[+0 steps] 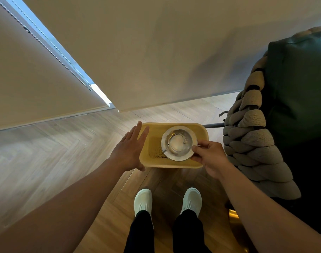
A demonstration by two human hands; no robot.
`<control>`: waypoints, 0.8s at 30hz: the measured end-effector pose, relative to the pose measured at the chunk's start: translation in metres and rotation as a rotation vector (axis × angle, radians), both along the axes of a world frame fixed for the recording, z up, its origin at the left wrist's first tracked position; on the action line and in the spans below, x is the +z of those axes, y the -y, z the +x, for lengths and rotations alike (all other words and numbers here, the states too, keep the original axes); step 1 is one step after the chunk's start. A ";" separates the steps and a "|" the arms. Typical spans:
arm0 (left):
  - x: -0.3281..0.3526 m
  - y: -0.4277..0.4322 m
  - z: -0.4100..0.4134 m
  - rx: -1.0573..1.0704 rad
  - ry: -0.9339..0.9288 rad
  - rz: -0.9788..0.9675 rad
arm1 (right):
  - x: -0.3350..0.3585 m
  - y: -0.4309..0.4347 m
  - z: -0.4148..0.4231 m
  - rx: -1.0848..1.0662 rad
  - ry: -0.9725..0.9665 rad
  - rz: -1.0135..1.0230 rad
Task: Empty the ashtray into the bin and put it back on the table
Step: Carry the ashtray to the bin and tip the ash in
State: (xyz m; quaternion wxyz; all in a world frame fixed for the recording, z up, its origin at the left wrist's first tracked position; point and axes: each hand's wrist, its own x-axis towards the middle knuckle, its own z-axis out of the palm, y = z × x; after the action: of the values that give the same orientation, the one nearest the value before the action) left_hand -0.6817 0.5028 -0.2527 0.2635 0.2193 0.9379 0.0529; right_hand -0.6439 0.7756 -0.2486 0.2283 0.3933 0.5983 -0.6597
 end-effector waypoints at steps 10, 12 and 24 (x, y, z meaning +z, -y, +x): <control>-0.004 0.000 0.000 0.009 -0.009 0.007 | 0.004 -0.004 0.000 -0.011 0.000 -0.071; -0.006 0.000 0.000 0.012 -0.007 0.007 | 0.004 -0.004 0.000 -0.013 -0.002 -0.075; -0.001 -0.009 -0.005 0.128 -0.006 0.124 | 0.012 0.001 0.000 -0.021 -0.001 -0.095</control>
State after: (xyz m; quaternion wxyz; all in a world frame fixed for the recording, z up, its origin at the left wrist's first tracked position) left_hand -0.6863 0.5118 -0.2535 0.2428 0.1750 0.9457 0.1271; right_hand -0.6436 0.7745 -0.2370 0.2398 0.3880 0.5621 -0.6899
